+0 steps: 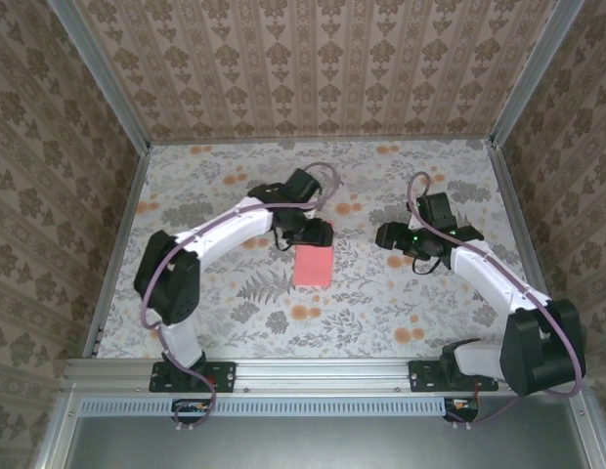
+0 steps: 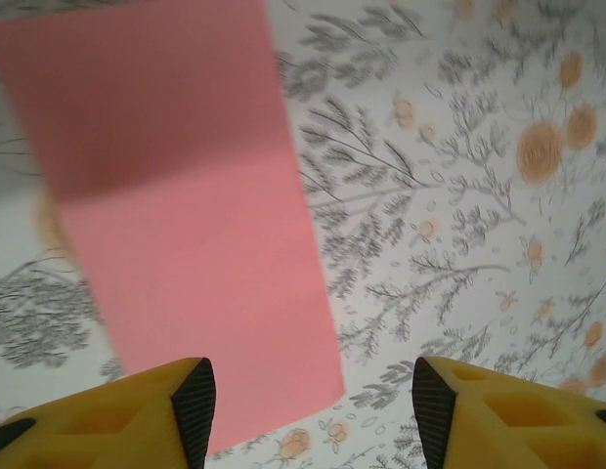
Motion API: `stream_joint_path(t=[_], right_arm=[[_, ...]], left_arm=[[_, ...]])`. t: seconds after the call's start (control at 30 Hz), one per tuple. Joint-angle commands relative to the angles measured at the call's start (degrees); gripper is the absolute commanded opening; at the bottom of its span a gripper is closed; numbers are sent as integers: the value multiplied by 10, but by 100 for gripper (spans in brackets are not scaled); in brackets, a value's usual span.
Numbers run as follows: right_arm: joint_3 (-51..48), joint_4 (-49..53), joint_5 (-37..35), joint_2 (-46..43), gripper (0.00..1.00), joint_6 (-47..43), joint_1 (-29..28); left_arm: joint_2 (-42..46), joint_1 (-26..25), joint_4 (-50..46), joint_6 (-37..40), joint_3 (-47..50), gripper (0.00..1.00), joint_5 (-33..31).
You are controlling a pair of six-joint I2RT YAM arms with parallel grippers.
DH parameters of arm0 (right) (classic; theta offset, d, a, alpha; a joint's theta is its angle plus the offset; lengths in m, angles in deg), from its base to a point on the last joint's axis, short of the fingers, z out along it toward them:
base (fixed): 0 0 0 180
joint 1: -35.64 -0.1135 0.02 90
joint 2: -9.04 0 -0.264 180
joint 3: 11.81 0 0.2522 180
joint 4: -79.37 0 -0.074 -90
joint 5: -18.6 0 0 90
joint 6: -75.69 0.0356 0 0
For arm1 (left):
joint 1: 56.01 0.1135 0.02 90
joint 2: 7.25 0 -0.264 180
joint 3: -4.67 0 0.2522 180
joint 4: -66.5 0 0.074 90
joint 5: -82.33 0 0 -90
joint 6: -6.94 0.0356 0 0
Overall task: Fold a paper plane with a square sheet of paper (fold left side to right side)
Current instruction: Turn over the paper at the center of the table, then third fold the triangle at the center of the table.
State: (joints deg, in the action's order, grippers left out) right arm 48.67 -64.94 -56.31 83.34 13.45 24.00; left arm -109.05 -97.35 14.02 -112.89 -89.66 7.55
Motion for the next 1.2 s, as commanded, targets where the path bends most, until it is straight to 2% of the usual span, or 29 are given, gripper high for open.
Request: stream_joint_path(t=[0.0,0.13,0.3,0.63,0.87,1.17], right_arm=[[4,-77,65,41,72,39,-33],[39,-126,71,119,67,63,-79],[107,-165,76,213,64,72,-121],[229,-201,109,364,59,76,-131],[270,-174,103,414,57,63,-131],[257,-177,100,414,57,58,-131]], left_arm=[[25,39,59,-28,64,59,56],[37,79,98,-43,123,60,87],[26,93,110,-46,157,62,99],[-3,95,142,-65,186,67,123],[-24,94,153,-73,188,70,138],[-42,88,168,-81,185,71,158]])
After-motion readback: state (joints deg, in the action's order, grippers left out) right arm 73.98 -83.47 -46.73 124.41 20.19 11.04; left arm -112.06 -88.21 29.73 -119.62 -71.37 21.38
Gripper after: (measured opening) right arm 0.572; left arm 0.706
